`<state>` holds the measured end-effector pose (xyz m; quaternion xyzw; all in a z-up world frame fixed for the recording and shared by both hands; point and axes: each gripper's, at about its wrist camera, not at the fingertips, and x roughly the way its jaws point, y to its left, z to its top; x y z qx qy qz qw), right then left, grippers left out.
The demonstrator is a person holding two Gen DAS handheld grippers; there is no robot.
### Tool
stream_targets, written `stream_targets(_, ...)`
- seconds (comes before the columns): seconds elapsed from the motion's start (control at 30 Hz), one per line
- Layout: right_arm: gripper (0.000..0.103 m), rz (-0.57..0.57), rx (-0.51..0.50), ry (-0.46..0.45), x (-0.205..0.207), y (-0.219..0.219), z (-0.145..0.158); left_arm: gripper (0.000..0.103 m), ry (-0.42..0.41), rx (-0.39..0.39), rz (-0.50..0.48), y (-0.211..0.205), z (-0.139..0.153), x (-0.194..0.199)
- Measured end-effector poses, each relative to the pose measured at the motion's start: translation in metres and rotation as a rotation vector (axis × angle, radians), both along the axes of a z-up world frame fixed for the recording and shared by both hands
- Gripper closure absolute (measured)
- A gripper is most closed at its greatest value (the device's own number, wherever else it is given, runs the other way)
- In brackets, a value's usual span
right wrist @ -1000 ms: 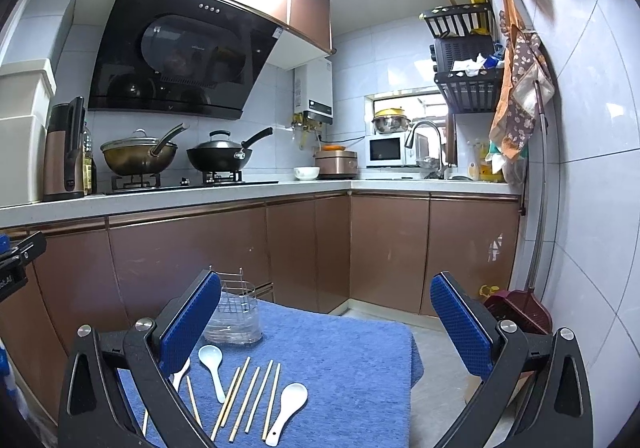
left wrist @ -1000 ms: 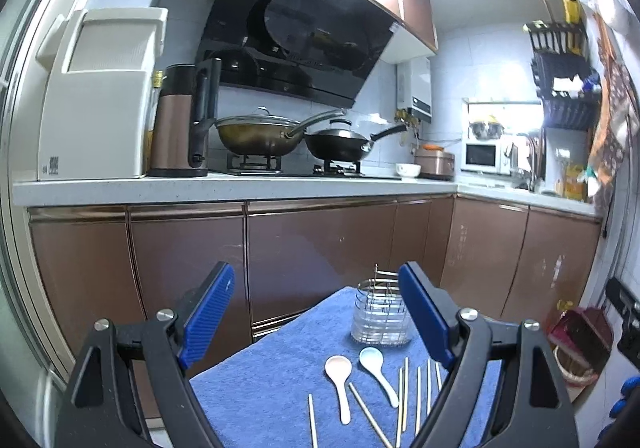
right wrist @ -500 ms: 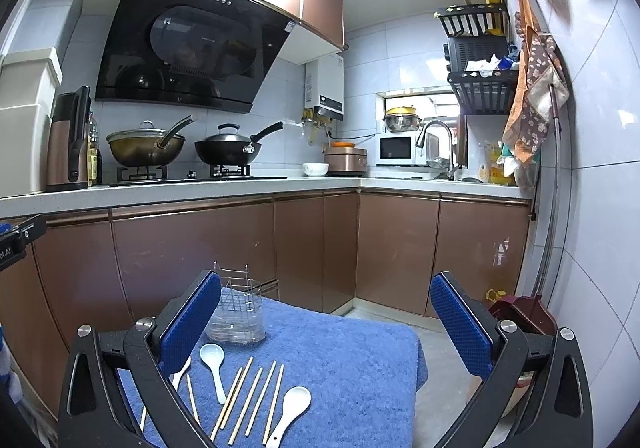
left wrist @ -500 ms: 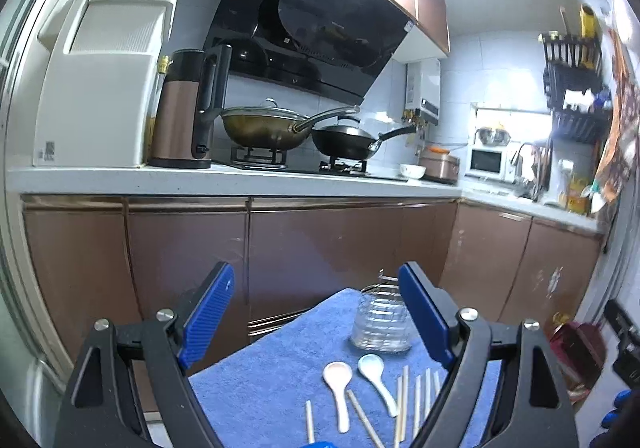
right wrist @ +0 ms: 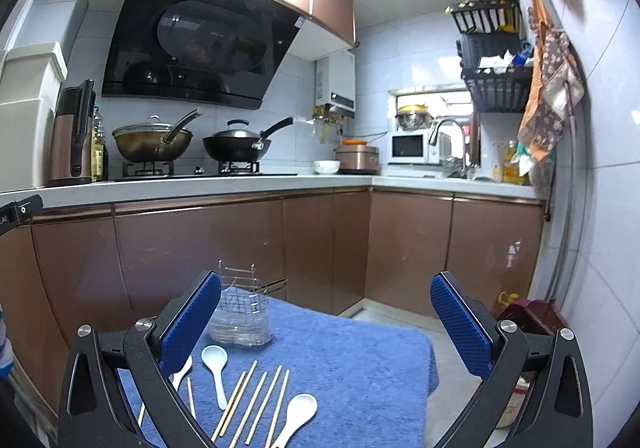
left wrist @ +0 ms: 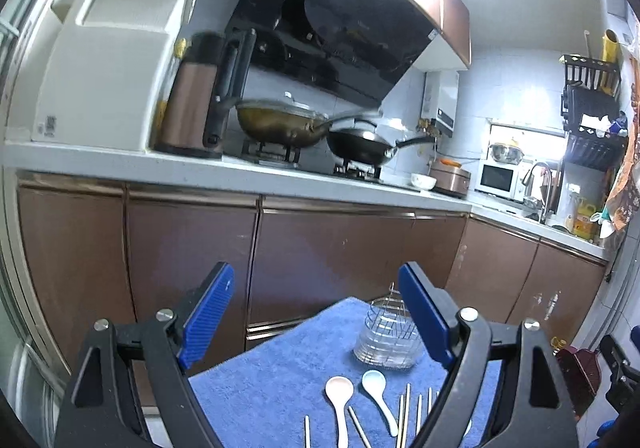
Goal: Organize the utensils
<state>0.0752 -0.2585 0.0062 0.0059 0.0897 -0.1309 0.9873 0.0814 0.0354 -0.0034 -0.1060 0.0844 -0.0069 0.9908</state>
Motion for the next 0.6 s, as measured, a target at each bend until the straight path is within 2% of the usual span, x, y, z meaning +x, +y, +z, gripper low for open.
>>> stream_targets(0.27, 0.000, 0.042, 0.074, 0.144, 0.032, -0.023, -0.032, 0.019, 0.190, -0.028, -0.138, 0.004, -0.042, 0.055)
stream_targets(0.37, 0.000, 0.092, 0.132, 0.217, 0.045, -0.037, -0.050, 0.020, 0.307, -0.052, -0.227, 0.004, -0.069, 0.086)
stream_targets(0.43, 0.004, 0.145, 0.202, 0.286, 0.058, -0.050, -0.069, 0.020, 0.402, -0.064, -0.294, 0.002, -0.092, 0.110)
stream_targets(0.5, 0.019, 0.192, 0.275, 0.355, 0.072, -0.062, -0.089, 0.021, 0.475, -0.077, -0.348, -0.001, -0.112, 0.128)
stream_targets(0.53, 0.024, 0.229, 0.329, 0.404, 0.083, -0.069, -0.103, 0.021, 0.519, -0.083, -0.376, -0.003, -0.126, 0.139)
stream_targets(0.6, 0.043, 0.280, 0.404, 0.483, 0.099, -0.079, -0.127, 0.021, 0.576, -0.085, -0.405, -0.007, -0.142, 0.155)
